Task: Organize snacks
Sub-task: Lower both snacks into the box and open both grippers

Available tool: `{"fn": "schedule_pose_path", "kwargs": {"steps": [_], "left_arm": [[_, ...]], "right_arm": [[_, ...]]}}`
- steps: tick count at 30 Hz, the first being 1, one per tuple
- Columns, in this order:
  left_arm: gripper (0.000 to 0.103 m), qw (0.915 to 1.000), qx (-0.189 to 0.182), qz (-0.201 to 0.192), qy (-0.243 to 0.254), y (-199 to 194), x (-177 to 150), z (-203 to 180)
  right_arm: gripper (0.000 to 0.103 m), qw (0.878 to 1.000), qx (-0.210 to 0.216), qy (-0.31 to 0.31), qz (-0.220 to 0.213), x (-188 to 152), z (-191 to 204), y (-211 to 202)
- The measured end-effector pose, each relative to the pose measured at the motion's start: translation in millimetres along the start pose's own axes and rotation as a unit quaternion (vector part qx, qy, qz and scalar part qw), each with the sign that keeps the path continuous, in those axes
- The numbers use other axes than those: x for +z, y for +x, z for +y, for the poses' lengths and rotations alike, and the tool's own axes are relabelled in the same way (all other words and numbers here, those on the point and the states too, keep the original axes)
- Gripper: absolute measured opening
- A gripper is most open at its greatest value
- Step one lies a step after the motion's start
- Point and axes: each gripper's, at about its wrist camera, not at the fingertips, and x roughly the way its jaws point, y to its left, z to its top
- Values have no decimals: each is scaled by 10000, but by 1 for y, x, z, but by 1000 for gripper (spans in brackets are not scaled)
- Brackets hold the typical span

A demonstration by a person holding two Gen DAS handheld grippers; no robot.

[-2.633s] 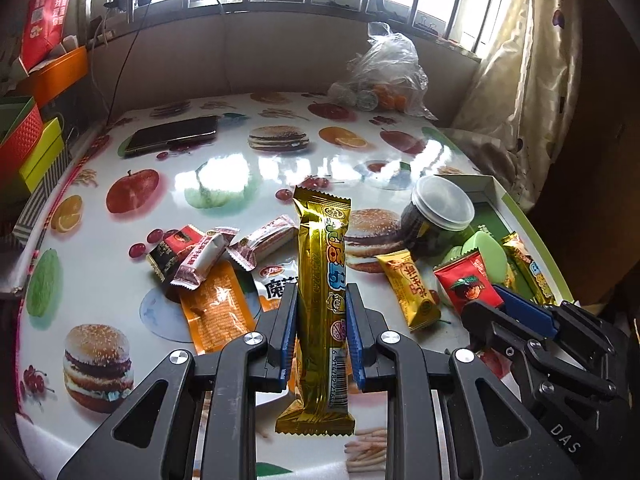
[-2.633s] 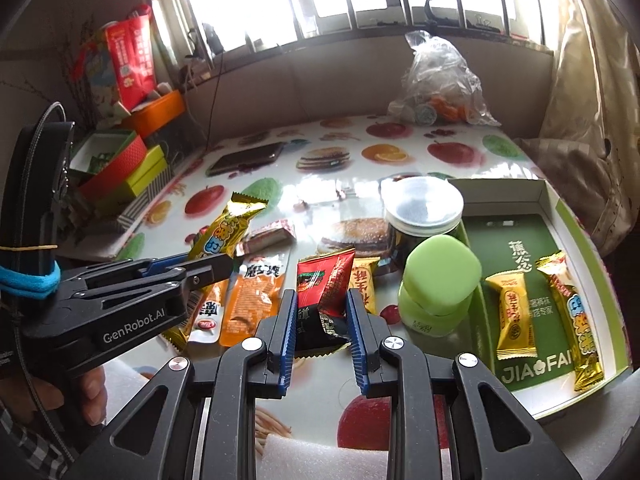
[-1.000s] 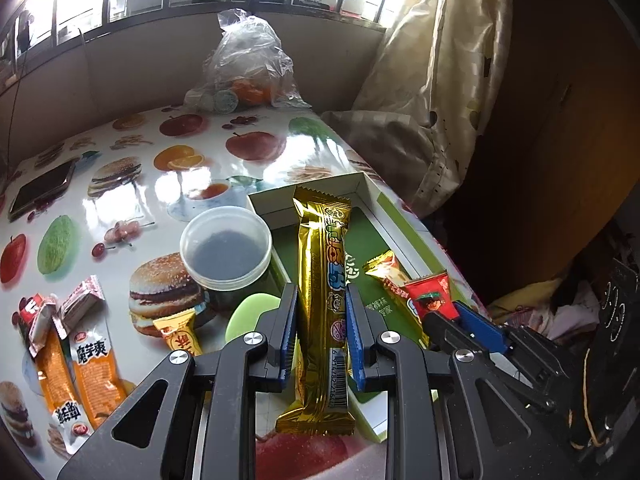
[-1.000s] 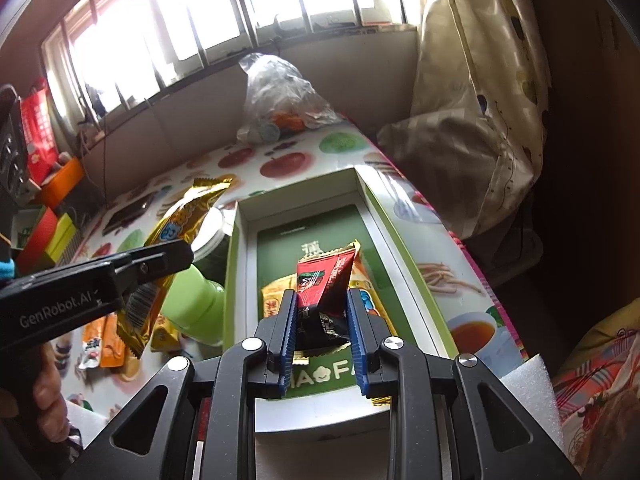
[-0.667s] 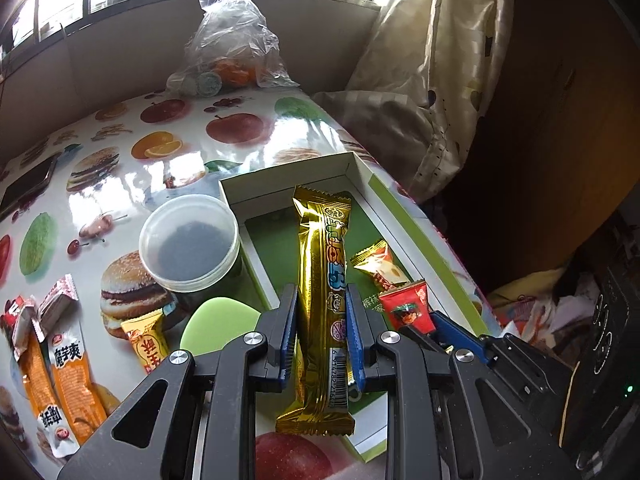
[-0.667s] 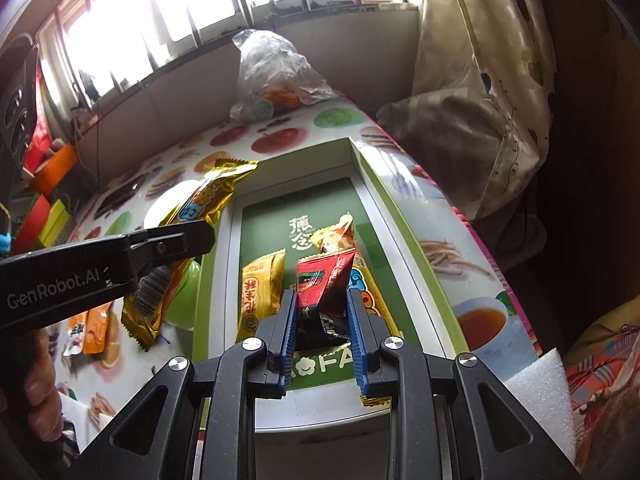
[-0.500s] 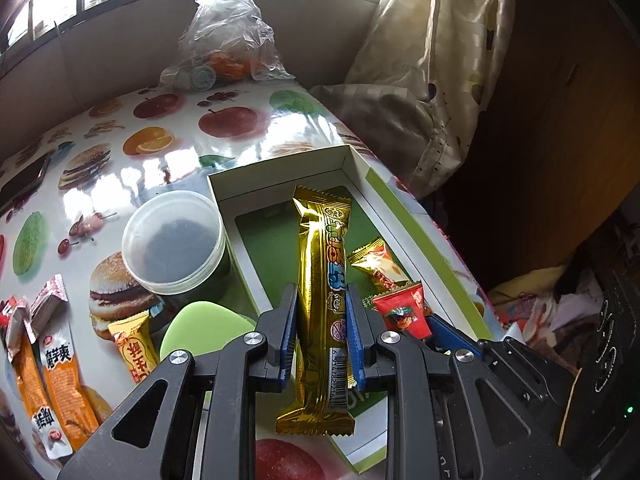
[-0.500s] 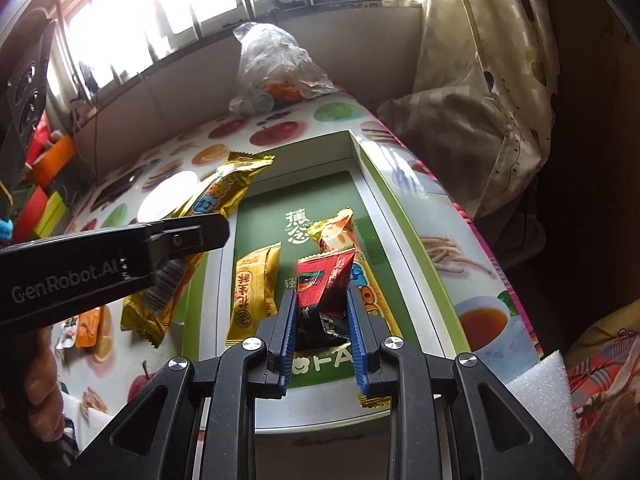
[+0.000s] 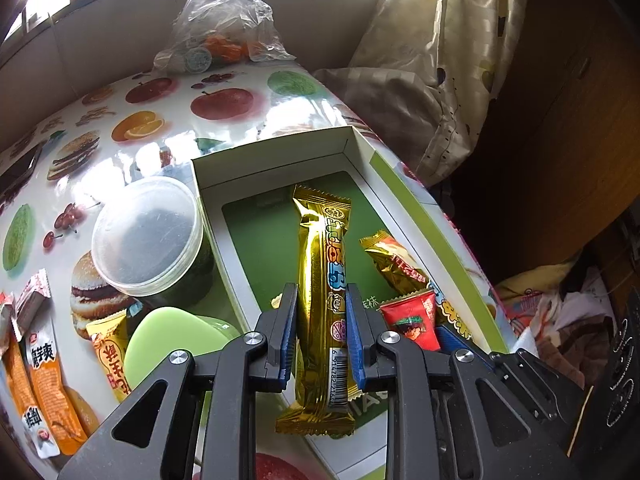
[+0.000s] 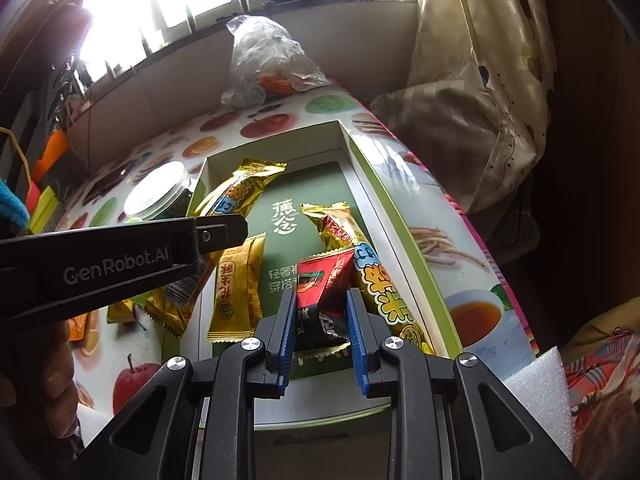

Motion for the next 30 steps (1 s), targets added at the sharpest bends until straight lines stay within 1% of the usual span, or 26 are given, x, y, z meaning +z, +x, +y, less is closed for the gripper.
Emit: {"fn": "schedule_pose_path", "kwargs": {"steps": [10,18,19,21,22,23,30], "left_arm": [[24,10000,79,24,5,2,0,-1],[24,10000,75,50,-27,2,0,-1],[26,10000,45,45,-44,1,0,0],[35,10000,25,-20,-52,-2,0,-1],[43,10000,24,-57,-38,-4,0,-1],[45,10000,4,-73,-28,-5,0,-1],[45,9999,6,-105,-48,-12,-4,-2]], "right_arm": [[23,10000,15,32,4,0,-2,-1],[27,10000,-36,28,30,-3,-2,-3],[28,10000,-47,24,27,-3,-2,-3],[29,10000,-49,10,19,-3,-1,-5],[30,10000,-48,4,13,-4,-1,-5],[31,10000,-45,1,9,-4,-1,-6],[32,9999,-119,-18,-34,-3,1,-12]]}}
